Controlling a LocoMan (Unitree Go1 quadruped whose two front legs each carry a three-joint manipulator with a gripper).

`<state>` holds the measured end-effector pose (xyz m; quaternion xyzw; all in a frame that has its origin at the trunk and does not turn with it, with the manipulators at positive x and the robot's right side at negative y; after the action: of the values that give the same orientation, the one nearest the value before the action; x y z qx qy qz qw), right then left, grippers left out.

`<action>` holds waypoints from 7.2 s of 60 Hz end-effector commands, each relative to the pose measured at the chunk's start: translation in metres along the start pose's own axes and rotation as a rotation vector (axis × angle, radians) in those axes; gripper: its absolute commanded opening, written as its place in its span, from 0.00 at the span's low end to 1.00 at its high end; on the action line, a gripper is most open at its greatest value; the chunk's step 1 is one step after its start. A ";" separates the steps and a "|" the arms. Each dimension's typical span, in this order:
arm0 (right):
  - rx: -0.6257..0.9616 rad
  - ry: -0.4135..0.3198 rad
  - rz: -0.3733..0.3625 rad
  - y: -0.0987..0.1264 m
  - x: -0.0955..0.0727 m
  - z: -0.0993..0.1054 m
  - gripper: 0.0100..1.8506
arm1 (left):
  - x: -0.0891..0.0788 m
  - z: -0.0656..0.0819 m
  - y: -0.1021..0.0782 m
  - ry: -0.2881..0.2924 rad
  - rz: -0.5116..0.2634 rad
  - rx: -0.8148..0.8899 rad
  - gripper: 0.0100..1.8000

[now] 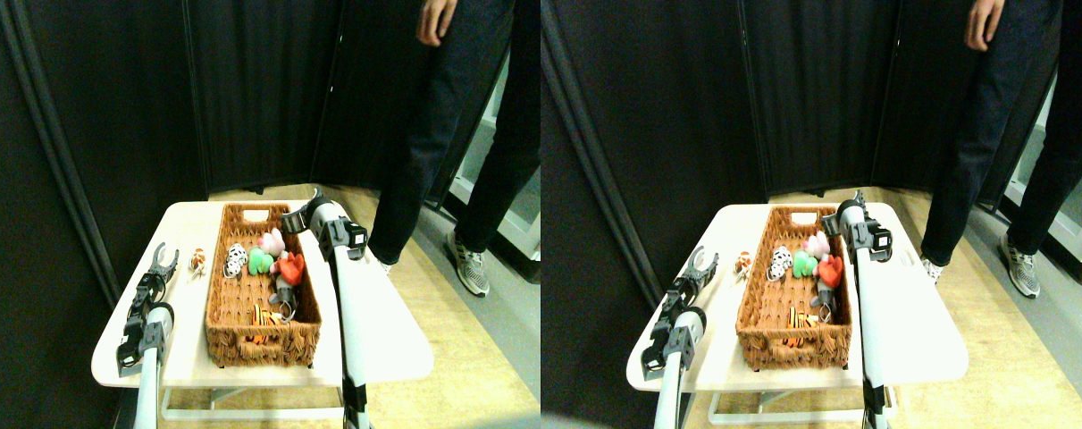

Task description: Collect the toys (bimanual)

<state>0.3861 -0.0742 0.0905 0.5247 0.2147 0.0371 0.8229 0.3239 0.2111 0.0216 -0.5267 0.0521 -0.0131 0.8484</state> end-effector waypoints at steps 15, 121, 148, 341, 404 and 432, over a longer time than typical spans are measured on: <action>0.049 -0.124 0.092 0.002 -0.007 0.010 0.36 | 0.004 -0.002 -0.010 -0.015 -0.027 0.018 0.12; 0.177 -0.311 0.123 -0.049 -0.050 0.041 0.24 | 0.065 -0.056 0.030 0.097 0.096 -0.161 0.37; 0.156 -0.310 0.142 -0.048 -0.050 0.037 0.34 | 0.070 -0.060 0.036 -0.010 0.074 -0.018 0.00; 0.305 -0.246 0.124 -0.103 -0.038 0.021 0.35 | 0.023 0.003 -0.054 0.067 -0.005 0.101 0.06; 0.363 -0.370 0.012 -0.157 -0.044 0.017 0.01 | 0.016 0.000 -0.002 -0.021 0.071 0.059 0.04; 0.292 -0.408 0.081 -0.121 -0.050 0.035 0.00 | 0.014 0.005 0.001 -0.028 0.049 0.061 0.04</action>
<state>0.3297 -0.1748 -0.0057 0.6494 0.0470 -0.1028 0.7520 0.3353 0.2156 0.0146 -0.5056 0.0711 0.0361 0.8591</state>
